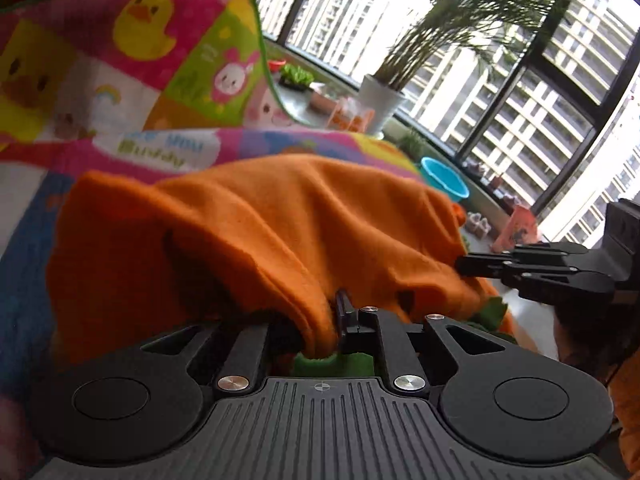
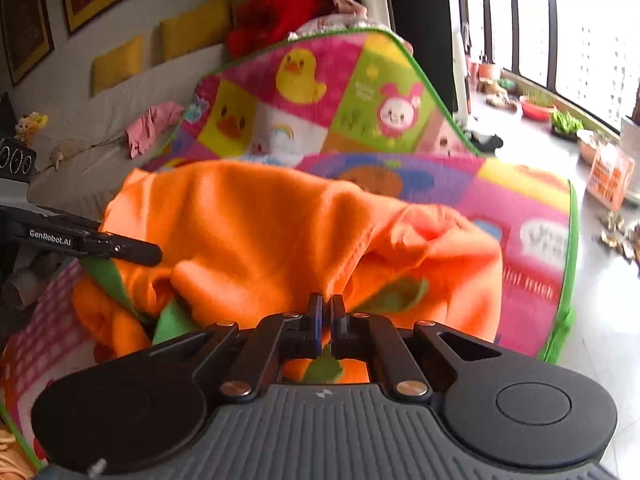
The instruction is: Fold clothes
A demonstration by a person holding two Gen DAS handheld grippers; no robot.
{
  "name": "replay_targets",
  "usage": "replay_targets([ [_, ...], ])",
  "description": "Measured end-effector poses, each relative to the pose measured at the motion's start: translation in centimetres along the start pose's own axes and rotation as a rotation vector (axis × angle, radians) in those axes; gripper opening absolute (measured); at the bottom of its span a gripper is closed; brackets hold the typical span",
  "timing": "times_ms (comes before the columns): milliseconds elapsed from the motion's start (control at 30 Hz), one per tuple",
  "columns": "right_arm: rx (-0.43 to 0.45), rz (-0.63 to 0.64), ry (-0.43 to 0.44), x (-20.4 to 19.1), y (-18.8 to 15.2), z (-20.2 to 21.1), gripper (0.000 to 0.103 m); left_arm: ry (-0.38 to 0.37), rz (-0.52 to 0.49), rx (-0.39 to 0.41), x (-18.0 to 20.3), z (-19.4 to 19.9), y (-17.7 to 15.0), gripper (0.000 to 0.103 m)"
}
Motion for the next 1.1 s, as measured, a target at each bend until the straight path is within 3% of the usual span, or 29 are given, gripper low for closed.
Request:
replay_targets([
  [167, -0.037, 0.019, -0.006, -0.6, -1.6, -0.7, 0.003, -0.004, -0.006, 0.004, 0.4, 2.4, -0.6, 0.019],
  [367, -0.048, 0.062, -0.029, -1.1, -2.9, -1.2, 0.004, -0.02, -0.057, 0.207, 2.3, 8.5, 3.3, 0.031],
  [467, -0.038, 0.073, -0.043, -1.1, -3.4, -0.9, 0.004, -0.037, -0.058, 0.281, 2.7, 9.0, 5.3, 0.033],
  [533, -0.034, 0.081, -0.061, -1.1, -3.6, -0.5, 0.004, -0.05, -0.045, 0.248, 2.9, 6.9, 5.5, 0.033],
  [600, -0.028, 0.087, -0.083, -1.0, -3.7, 0.1, 0.006, -0.046, -0.035, 0.164, 2.8, 4.1, 4.0, 0.033],
  [700, 0.028, 0.083, -0.112, -0.8, -2.9, 2.0, 0.018, -0.028, -0.025, 0.021, 2.3, 0.3, 0.6, 0.033],
  [767, 0.101, 0.083, -0.11, -1.1, -1.5, 3.4, 0.036, -0.01, -0.018, -0.027, 1.6, -1.3, -1.6, 0.035],
  [833, 0.167, 0.112, -0.105, -1.9, 0.3, 3.9, 0.045, -0.018, -0.003, -0.026, 1.3, -1.2, -2.1, 0.035],
  [933, 0.22, 0.162, -0.093, -3.4, 2.5, 2.6, 0.046, -0.027, 0.012, -0.021, 1.2, -0.9, -2.5, 0.036],
  [1033, 0.179, 0.182, -0.073, -4.2, 4.0, -1.6, 0.054, -0.015, -0.001, -0.027, 1.6, -0.7, -2.7, 0.036],
  [1100, 0.088, 0.172, -0.093, -4.0, 4.0, -5.1, 0.055, -0.012, -0.009, -0.026, 2.0, 0.0, -2.5, 0.036],
])
Point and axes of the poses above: each gripper's, at about its wrist camera, not at the fingertips, and z roughly against the way its jaws point, x to its right, y to its top, the point moved 4 cm from there along -z, roughly the way its jaws point, and after that the axes turned 1 degree about -z, right-handed, at the moved point
